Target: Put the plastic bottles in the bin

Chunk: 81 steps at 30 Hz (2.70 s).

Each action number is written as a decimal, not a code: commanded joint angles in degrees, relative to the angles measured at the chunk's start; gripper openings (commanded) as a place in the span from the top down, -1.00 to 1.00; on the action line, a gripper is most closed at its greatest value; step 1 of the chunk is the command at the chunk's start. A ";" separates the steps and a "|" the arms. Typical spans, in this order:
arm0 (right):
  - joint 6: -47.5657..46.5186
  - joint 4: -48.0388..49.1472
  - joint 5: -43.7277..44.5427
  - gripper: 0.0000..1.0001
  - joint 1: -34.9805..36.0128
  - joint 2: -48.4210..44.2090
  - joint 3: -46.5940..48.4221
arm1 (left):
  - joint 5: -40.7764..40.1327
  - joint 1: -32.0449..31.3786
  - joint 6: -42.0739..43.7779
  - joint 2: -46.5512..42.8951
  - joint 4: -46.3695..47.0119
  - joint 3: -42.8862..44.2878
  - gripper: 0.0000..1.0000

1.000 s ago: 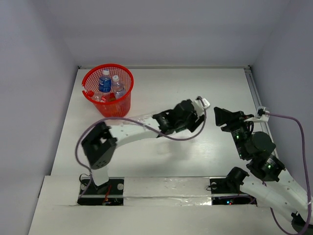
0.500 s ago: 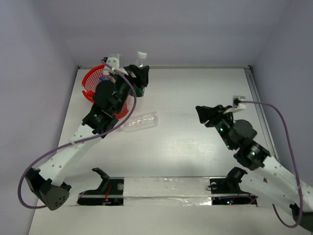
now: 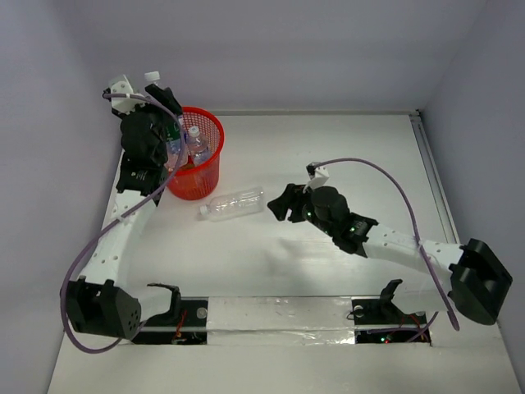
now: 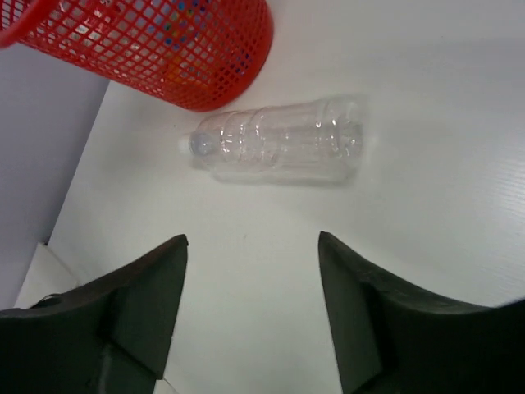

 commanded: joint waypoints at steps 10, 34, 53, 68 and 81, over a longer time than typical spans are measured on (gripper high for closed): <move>-4.78 3.50 -5.01 -0.69 1.44 9.85 8.37 | -0.59 3.94 -6.76 6.85 13.87 -4.53 0.12; -52.44 -29.38 -21.55 -0.80 1.44 41.22 54.59 | -3.49 4.46 -2.81 7.56 20.65 -13.85 -0.72; -50.69 -27.81 -24.80 -0.83 1.44 52.12 54.17 | 8.01 4.46 -13.26 -13.26 17.05 -17.19 -0.70; -43.92 -25.50 -26.29 -0.74 3.72 50.45 49.24 | 21.38 4.46 -16.08 -35.15 4.23 -25.98 -0.68; -41.98 -21.31 -30.86 -0.17 10.22 34.15 39.85 | 19.53 4.46 -5.80 -48.78 -10.37 -20.81 -0.69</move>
